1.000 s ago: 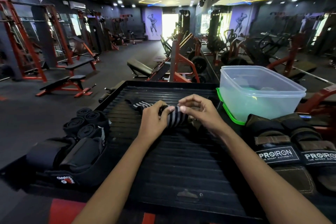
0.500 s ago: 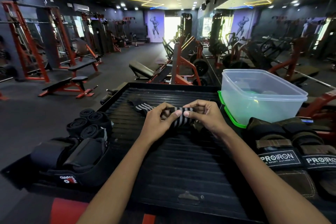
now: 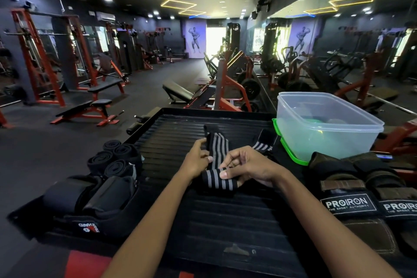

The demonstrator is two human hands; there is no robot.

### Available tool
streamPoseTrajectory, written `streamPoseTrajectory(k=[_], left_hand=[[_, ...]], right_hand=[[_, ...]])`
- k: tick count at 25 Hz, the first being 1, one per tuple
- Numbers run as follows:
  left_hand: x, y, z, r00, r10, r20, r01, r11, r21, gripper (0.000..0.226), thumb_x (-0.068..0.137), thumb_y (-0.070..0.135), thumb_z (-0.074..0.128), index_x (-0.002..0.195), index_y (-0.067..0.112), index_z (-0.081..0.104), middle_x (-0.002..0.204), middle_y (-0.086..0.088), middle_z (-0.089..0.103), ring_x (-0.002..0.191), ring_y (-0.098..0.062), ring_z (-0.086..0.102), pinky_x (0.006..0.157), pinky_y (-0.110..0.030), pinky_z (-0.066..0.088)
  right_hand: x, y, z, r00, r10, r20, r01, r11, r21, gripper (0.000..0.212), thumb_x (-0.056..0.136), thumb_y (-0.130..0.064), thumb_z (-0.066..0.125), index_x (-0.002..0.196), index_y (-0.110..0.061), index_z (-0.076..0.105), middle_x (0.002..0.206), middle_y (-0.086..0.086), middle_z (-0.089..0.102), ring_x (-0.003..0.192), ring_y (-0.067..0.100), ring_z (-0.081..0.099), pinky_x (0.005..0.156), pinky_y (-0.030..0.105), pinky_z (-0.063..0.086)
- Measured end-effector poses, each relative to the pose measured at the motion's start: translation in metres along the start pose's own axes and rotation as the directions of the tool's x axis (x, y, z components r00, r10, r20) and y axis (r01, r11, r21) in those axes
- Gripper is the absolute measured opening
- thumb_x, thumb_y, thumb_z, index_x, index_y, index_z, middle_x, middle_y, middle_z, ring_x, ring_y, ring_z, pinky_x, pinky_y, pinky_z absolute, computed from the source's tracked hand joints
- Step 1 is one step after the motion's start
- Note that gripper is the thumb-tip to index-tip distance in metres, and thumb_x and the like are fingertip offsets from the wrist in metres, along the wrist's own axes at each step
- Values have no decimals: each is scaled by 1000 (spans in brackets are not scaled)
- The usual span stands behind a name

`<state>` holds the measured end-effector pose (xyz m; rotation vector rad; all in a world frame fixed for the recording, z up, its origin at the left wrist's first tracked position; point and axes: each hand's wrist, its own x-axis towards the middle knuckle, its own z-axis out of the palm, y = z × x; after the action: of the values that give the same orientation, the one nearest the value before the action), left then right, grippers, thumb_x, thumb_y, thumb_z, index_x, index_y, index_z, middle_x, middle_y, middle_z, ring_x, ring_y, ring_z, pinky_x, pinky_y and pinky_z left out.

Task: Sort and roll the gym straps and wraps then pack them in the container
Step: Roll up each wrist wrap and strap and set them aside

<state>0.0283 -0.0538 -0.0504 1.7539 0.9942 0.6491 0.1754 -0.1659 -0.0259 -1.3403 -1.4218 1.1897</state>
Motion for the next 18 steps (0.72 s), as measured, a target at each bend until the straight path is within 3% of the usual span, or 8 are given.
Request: streamPoseTrajectory(k=[3,6,8,11,13,15,18], left_hand=[[-2,4,6,998,61,15,-62,995,80,56,91,0,59,141,15,40,115,-10,61,85,-14,61,63,-15,49],[-5,7,3,950,274,-150,-240,948,210,31,88,9,65,119,13,63,112,-2,65,83,-8,60,66,-6,44],[-9,11,1,924,371,-90,-360,926,114,16,87,17,68,103,17,72,102,3,71,90,-10,64,77,-8,45],[-16,16,4,916,400,12,-398,913,-87,12,84,17,73,96,15,74,94,0,74,92,-12,68,85,-23,52],[-17,19,5,914,406,-16,-402,899,-172,11,82,10,73,94,11,72,90,1,72,84,-10,67,81,-22,52],[-15,20,3,905,424,-28,-421,888,-186,10,84,8,71,89,13,65,82,7,68,76,-9,62,75,-21,48],[-17,20,2,894,448,-11,-443,880,-171,11,88,11,67,86,16,57,73,0,59,68,-14,51,66,-19,41]], right_hand=[[0,5,-3,998,7,-68,-16,992,-129,16,76,-5,78,89,-3,68,75,9,65,63,11,60,51,20,49],[1,7,-8,973,-20,-229,-22,984,-178,15,76,-8,79,84,-10,66,76,6,67,66,9,61,52,19,47],[2,7,-13,936,-67,-346,17,989,-144,16,76,-7,78,84,-10,65,75,6,66,66,13,60,52,19,46],[2,6,-17,885,-165,-435,123,985,-125,17,74,-7,80,86,-8,67,80,21,67,69,25,56,53,23,44],[3,3,-13,869,-221,-443,179,975,-135,19,74,-5,80,89,-6,67,84,22,69,69,21,57,57,21,45],[2,1,-11,867,-277,-414,229,960,-162,21,75,-3,79,90,-10,65,79,10,69,67,10,59,63,20,47],[2,3,-10,860,-360,-361,295,929,-224,29,71,-16,81,92,-18,62,81,15,66,74,22,57,73,39,48]])
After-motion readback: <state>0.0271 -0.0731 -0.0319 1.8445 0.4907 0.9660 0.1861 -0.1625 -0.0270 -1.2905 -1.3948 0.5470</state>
